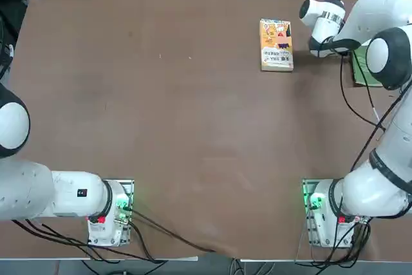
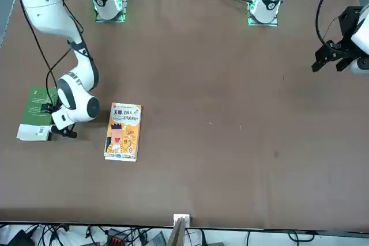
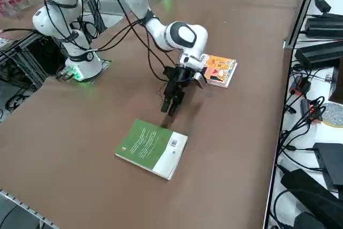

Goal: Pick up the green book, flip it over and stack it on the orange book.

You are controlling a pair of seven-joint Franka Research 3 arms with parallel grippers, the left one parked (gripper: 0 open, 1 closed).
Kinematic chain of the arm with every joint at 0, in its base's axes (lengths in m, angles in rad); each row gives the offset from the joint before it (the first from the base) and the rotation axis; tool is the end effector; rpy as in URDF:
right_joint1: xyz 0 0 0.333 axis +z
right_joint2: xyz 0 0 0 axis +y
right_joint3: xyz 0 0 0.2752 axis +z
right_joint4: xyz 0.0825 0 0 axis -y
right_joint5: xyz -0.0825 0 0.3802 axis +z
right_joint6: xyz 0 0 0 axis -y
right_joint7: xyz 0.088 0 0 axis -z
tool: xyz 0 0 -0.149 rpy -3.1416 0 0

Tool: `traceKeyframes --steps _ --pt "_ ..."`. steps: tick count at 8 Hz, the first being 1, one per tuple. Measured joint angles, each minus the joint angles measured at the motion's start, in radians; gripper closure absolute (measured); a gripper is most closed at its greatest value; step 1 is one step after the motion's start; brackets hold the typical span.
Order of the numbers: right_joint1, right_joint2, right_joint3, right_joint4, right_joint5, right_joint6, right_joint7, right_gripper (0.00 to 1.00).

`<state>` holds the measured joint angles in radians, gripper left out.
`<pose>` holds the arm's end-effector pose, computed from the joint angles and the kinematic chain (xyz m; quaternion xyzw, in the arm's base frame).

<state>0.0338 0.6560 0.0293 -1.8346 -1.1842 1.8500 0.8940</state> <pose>0.5749 -0.0738 0.1194 0.8523 -0.0319 -0.0220 0.5217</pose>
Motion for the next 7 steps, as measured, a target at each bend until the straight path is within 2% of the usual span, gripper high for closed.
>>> traceKeyframes --steps 3,7 --pt "-0.005 0.048 0.000 0.000 -0.003 0.000 0.029 0.15" --pt "-0.012 0.075 -0.034 0.000 -0.040 0.000 0.038 0.19"
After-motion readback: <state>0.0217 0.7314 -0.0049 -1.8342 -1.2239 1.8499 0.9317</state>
